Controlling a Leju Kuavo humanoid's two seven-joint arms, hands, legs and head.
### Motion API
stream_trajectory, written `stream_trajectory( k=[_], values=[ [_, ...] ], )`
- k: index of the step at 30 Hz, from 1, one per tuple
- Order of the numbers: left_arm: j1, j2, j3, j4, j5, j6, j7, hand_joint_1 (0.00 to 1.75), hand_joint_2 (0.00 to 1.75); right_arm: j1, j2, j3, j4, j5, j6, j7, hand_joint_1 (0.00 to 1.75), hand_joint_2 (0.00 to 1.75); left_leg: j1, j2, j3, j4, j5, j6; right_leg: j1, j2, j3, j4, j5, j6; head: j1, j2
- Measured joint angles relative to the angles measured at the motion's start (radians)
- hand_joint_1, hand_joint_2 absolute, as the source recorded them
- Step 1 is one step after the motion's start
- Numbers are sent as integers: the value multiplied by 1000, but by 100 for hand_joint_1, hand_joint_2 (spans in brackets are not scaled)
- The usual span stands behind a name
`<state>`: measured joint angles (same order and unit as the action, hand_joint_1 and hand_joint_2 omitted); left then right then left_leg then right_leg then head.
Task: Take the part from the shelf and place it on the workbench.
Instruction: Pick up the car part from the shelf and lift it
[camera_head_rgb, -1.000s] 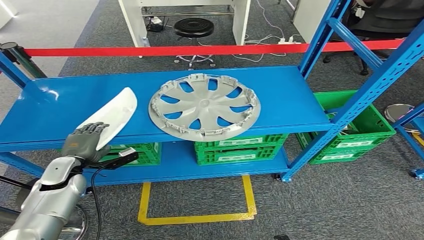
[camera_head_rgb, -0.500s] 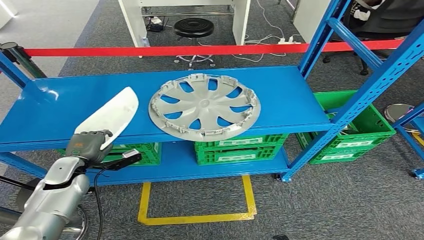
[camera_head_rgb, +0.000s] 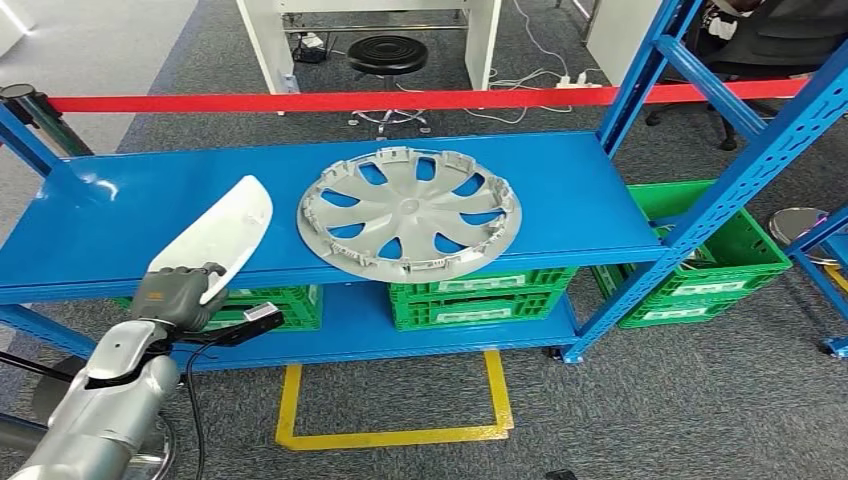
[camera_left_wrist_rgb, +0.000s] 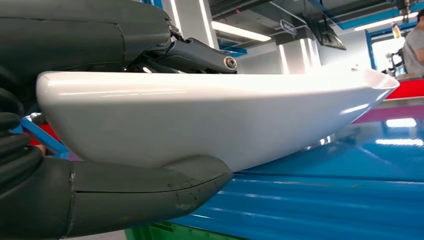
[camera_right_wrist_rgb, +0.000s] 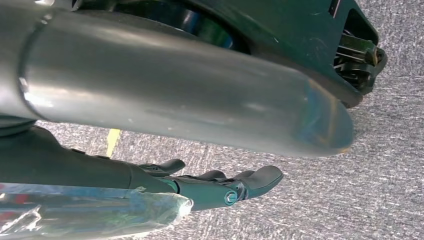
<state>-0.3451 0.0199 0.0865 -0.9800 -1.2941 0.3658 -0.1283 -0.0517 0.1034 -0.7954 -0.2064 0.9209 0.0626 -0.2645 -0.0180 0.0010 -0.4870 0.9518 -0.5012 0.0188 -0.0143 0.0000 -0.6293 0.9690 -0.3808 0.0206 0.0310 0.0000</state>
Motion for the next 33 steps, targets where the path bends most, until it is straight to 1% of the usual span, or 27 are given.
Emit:
stream_trajectory(
  k=[4, 9, 11, 14, 15, 16, 17, 19, 20, 21, 22, 23, 25, 26, 27, 28, 29, 30, 31, 32, 33],
  values=[
    [40, -20, -5, -72, 46, -6, -41, 175, 175, 1, 0, -2, 0, 0, -1, -2, 0, 0, 0, 0, 0, 0, 0, 0, 0, 0, 0, 0, 0, 0, 0, 0],
    [90, -45, -28, -166, 70, -15, -68, 175, 175, 1, 0, -6, 0, 0, -4, -6, 0, 0, -1, 0, -1, 2, -1, 1, -1, 0, 0, -1, 1, 1, 0, 0],
    [121, -58, -52, -224, 76, -15, -80, 175, 175, 2, 2, -13, 0, -3, -6, -16, 0, 0, -4, 0, -4, 8, -3, 5, -3, 0, 0, -3, 3, 7, 0, 0],
    [183, -80, -103, -333, 53, -2, -85, 175, 175, 3, 6, -31, 0, -19, -2, -50, 0, 0, -3, 1, -6, 10, 5, 15, -5, 0, 0, -4, 12, 19, -1, 0],
    [205, -88, -126, -373, 38, 6, -84, 175, 175, 3, 7, -38, 0, -27, 1, -62, 0, 0, -1, 3, -6, 7, 12, 20, -5, 0, -4, 0, 4, 23, -1, 0],
    [227, -95, -149, -411, 23, 15, -82, 175, 175, 3, 8, -46, 0, -35, 4, -73, 0, 0, 2, 5, -8, 3, 18, 25, -5, 0, -14, 21, -20, 25, 1, 0],
    [249, -101, -172, -448, 9, 27, -79, 175, 175, 3, 8, -55, 0, -42, 6, -82, 0, 0, 4, 8, -12, 0, 24, 30, -5, 0, -33, 67, -58, 26, 2, 0],
    [299, -112, -219, -519, -18, 58, -75, 175, 175, 4, 8, -73, 0, -56, 8, -99, 0, 0, 3, 15, -24, 2, 30, 35, -5, 0, -86, 217, -150, 27, 5, 0],
    [324, -115, -238, -547, -33, 77, -75, 175, 175, 5, 8, -81, 0, -63, 8, -105, 0, 0, 2, 19, -30, 3, 33, 35, -5, 0, -104, 281, -178, 28, 5, 0],
    [347, -118, -256, -574, -50, 99, -74, 175, 175, 6, 8, -90, 0, -69, 8, -112, 0, 0, 1, 24, -37, 6, 35, 34, -5, 0, -105, 313, -188, 28, 4, 0],
    [368, -120, -271, -596, -65, 119, -73, 175, 175, 6, 8, -97, 0, -75, 7, -117, 0, 0, 0, 29, -42, 9, 37, 33, -5, -2, -82, 299, -179, 27, 4, 0],
    [385, -122, -285, -616, -79, 136, -72, 175, 175, 6, 8, -105, 0, -80, 7, -122, 0, 0, 0, 35, -47, 12, 38, 31, -4, -6, -38, 243, -157, 25, 4, 0],
    [407, -125, -303, -646, -92, 155, -70, 175, 175, 3, 8, -117, 0, -85, 7, -129, 0, 0, -2, 45, -54, 21, 39, 26, 0, -31, 66, 93, -126, 18, 5, 0],
    [414, -126, -309, -657, -93, 159, -69, 175, 175, 0, 8, -122, 0, -88, 6, -134, 0, 0, -4, 50, -56, 24, 41, 22, 3, -42, 98, 44, -119, 13, 4, 0],
    [420, -127, -313, -665, -91, 164, -70, 175, 175, -2, 8, -127, 0, -93, 6, -141, 0, 0, -5, 55, -58, 27, 42, 17, 6, -48, 113, 20, -121, 9, 4, 0],
    [426, -127, -317, -672, -87, 170, -74, 175, 175, -3, 8, -132, 0, -98, 6, -149, 0, 0, -6, 61, -60, 29, 45, 11, 9, -44, 113, 17, -118, 5, 3, 0],
    [433, -128, -321, -676, -82, 178, -79, 175, 175, -2, 8, -138, 0, -104, 6, -158, 0, 0, -5, 66, -61, 32, 46, 6, 7, -36, 104, 16, -114, 0, 2, 0],
    [440, -130, -325, -679, -78, 186, -85, 175, 175, -1, 8, -144, 0, -108, 6, -165, 0, 0, -4, 61, -65, 37, 38, -1, 5, -29, 99, 14, -109, -6, 2, 0],
    [448, -132, -328, -683, -74, 194, -91, 175, 175, -1, 9, -150, 0, -111, 5, -171, 0, 0, -2, 50, -71, 53, 17, -9, 2, -23, 92, 13, -102, -14, 0, 0],
    [454, -133, -330, -686, -71, 202, -96, 175, 175, -1, 9, -155, 0, -113, 5, -175, 0, 0, 1, 35, -83, 86, -20, -17, 0, -17, 83, 11, -93, -20, -1, 0],
    [460, -135, -332, -689, -68, 208, -100, 175, 175, -2, 9, -159, 0, -115, 4, -178, 0, 0, 4, 20, -99, 139, -69, -23, 0, -10, 73, 11, -84, -25, -3, 0]
  ],
)
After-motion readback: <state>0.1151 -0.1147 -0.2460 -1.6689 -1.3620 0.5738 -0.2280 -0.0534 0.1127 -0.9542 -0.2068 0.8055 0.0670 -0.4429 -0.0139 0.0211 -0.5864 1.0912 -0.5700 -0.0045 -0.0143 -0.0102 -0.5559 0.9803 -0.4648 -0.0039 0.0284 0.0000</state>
